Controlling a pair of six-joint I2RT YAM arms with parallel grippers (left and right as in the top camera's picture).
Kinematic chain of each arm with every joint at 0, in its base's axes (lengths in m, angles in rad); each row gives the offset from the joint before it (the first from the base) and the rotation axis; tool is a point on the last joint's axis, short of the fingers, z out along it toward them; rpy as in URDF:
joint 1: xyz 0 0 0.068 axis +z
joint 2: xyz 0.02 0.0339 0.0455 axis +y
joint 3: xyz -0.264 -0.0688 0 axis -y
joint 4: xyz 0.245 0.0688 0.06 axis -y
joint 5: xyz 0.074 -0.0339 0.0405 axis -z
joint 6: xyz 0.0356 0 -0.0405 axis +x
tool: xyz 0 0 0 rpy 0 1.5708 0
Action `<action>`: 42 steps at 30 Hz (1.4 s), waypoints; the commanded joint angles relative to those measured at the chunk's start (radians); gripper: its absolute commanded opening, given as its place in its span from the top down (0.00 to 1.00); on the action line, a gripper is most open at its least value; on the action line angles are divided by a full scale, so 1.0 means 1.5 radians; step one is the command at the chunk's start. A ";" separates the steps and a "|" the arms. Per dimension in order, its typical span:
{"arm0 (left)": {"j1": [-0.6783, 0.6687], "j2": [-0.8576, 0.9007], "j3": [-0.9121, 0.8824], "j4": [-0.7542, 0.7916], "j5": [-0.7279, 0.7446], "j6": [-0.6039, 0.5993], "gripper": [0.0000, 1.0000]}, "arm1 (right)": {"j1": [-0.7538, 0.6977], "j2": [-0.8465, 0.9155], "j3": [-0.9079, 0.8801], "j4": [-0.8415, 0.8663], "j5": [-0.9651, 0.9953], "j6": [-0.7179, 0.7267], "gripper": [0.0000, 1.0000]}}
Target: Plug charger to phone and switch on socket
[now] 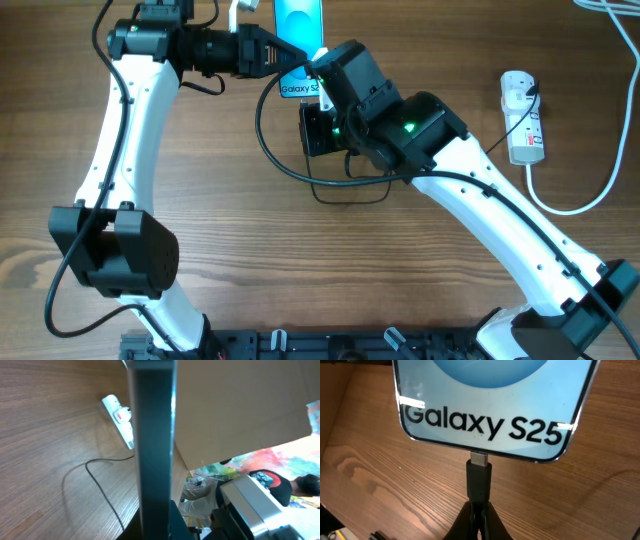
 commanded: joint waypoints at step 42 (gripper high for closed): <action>-0.002 -0.004 0.006 0.004 0.050 0.031 0.96 | -0.003 -0.008 0.004 0.012 -0.001 0.001 0.96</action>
